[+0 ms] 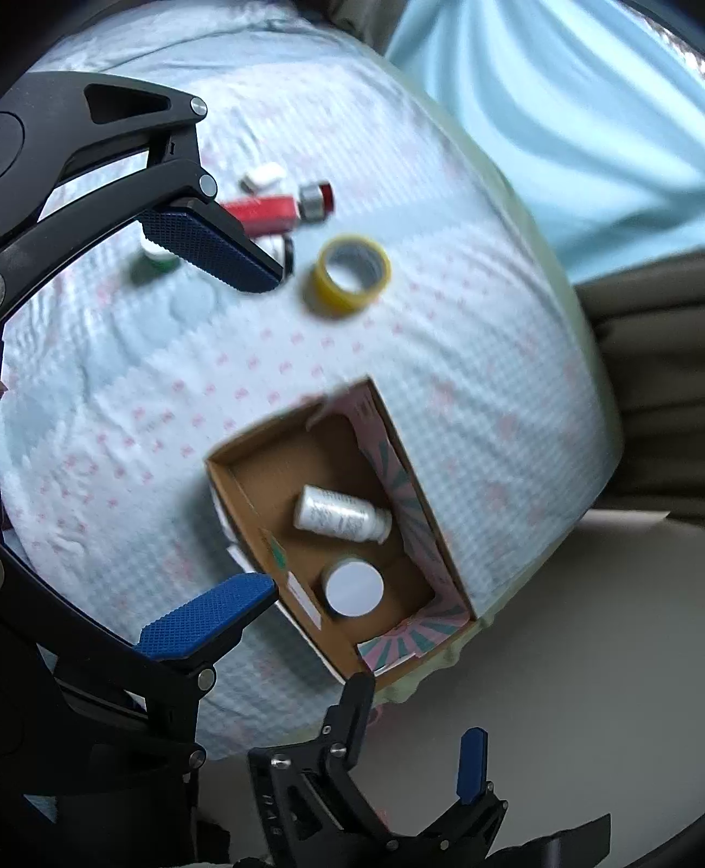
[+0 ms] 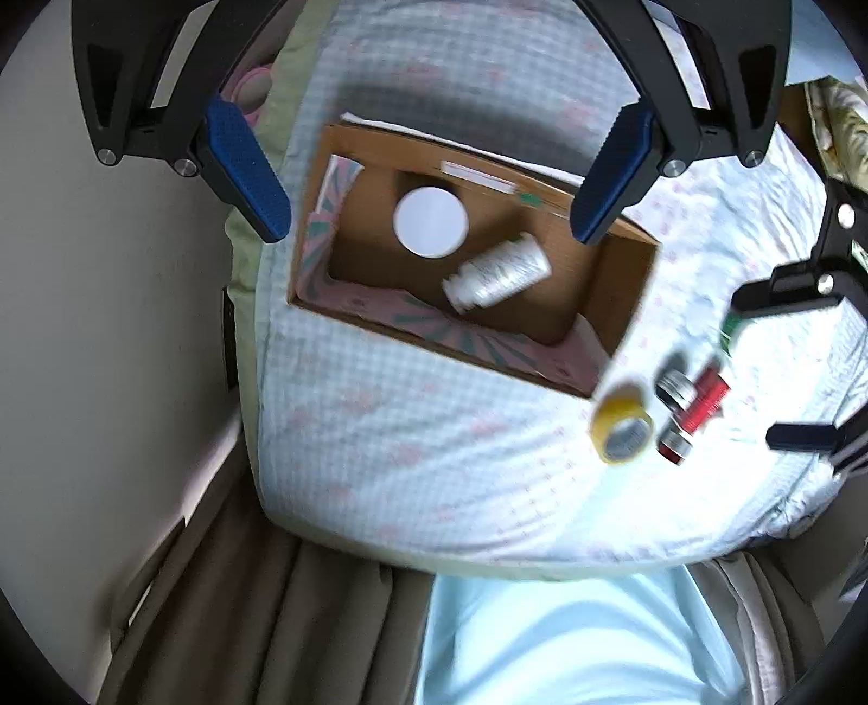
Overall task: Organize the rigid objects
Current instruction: 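Lift both tools out of the box and back over the objects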
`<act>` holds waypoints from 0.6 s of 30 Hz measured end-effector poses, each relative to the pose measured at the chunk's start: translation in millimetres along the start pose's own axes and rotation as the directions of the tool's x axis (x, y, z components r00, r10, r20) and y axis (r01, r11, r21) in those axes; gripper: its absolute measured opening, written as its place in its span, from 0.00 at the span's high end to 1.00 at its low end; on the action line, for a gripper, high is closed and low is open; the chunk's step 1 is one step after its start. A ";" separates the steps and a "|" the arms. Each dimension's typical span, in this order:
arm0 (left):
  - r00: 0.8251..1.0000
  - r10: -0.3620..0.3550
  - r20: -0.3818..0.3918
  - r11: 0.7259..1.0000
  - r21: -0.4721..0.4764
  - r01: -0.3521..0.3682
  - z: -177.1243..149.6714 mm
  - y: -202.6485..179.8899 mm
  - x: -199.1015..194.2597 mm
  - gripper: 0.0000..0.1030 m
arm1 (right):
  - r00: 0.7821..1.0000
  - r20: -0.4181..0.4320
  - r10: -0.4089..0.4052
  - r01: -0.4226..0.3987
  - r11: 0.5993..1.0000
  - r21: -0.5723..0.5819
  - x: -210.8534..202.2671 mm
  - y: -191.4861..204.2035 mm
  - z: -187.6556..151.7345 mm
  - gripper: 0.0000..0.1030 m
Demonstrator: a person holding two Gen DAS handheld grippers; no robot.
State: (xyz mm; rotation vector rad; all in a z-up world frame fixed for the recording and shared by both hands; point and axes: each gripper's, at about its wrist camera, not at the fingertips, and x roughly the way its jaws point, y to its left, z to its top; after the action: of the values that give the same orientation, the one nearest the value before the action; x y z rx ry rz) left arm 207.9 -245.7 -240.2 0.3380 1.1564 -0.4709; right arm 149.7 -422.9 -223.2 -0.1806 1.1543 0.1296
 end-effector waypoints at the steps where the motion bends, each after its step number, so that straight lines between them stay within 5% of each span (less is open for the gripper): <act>1: 1.000 0.003 0.010 1.000 -0.014 -0.003 -7.8 7.9 -8.3 0.00 | 1.000 0.009 -0.006 0.006 1.000 -0.009 -6.1 8.9 1.7 0.00; 8: 0.997 0.032 0.067 0.993 -0.116 -0.024 -72.5 72.1 -53.7 0.00 | 0.998 0.057 -0.013 0.012 1.000 0.001 -40.9 73.3 9.8 0.00; 18: 0.991 0.112 0.076 0.965 -0.247 -0.090 -167.4 182.9 -75.2 0.00 | 0.987 0.060 0.148 -0.158 0.961 0.226 -36.5 167.0 34.0 0.00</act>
State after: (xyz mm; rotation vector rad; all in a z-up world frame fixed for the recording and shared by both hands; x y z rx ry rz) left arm 146.3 5.8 -229.5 0.1606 1.0903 -0.2481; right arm 133.0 -252.9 -188.9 0.1168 1.1306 0.1345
